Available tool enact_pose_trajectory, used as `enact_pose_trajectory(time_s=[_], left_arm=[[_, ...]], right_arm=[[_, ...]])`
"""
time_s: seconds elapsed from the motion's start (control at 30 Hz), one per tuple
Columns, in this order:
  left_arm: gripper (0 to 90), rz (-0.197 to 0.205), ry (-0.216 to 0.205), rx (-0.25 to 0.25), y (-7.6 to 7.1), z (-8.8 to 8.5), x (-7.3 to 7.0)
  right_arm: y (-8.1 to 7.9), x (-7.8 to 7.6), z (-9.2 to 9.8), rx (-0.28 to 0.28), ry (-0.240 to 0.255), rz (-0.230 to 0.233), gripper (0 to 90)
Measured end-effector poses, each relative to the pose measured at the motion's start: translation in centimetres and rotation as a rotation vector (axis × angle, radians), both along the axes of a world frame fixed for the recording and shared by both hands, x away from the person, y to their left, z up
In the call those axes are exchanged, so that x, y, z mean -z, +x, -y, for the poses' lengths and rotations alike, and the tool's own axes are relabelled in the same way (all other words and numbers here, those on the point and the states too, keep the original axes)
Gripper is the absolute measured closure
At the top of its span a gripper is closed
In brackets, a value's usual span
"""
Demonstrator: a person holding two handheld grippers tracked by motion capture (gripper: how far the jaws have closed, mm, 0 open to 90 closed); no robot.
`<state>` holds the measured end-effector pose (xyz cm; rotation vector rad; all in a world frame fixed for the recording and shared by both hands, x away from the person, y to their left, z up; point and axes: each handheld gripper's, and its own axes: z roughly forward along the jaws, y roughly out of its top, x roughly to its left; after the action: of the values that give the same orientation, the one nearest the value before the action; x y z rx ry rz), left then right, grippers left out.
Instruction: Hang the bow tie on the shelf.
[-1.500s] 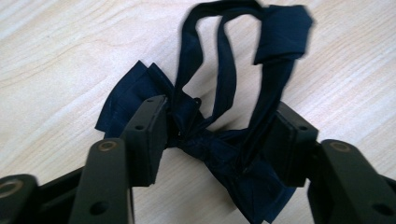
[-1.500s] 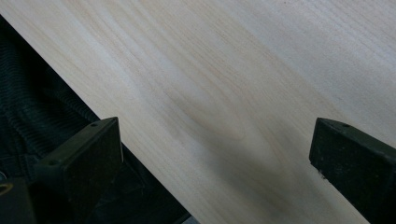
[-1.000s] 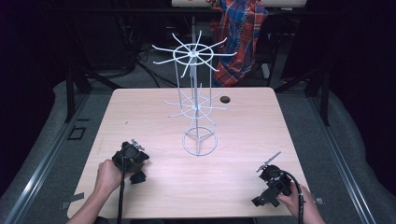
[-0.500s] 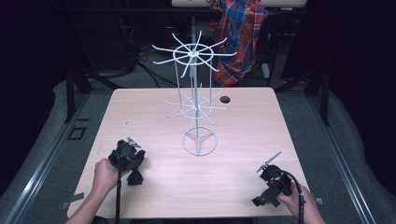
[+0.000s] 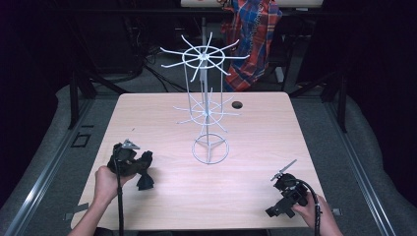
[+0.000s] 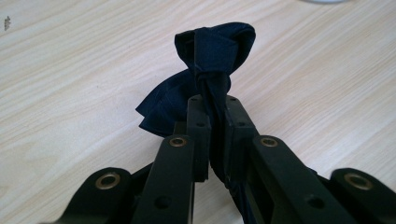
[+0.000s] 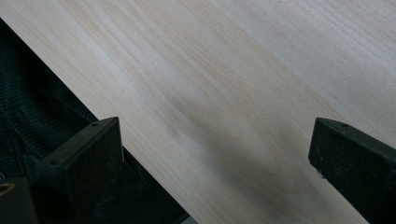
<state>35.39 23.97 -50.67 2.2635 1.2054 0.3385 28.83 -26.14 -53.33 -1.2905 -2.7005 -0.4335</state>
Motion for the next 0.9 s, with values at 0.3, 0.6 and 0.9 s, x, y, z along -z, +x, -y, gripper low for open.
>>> enact_pose_trajectory(time_s=[0.3, 0.6, 0.9], left_arm=[[83.7, 0.033, -0.048, -0.006, 0.0, 0.1, -0.9], [83.9, 0.078, -0.090, 0.004, -0.5, 0.6, -2.3], [84.1, 0.134, -0.125, 0.011, -0.8, 0.4, -3.7]], right_arm=[[0.0, 0.0, 0.0, 0.000, 0.005, 0.006, 2.6], [0.1, 0.0, 0.0, 0.001, 0.006, 0.003, 2.6], [0.1, 0.0, 0.0, 0.001, -0.002, 0.003, 2.6]])
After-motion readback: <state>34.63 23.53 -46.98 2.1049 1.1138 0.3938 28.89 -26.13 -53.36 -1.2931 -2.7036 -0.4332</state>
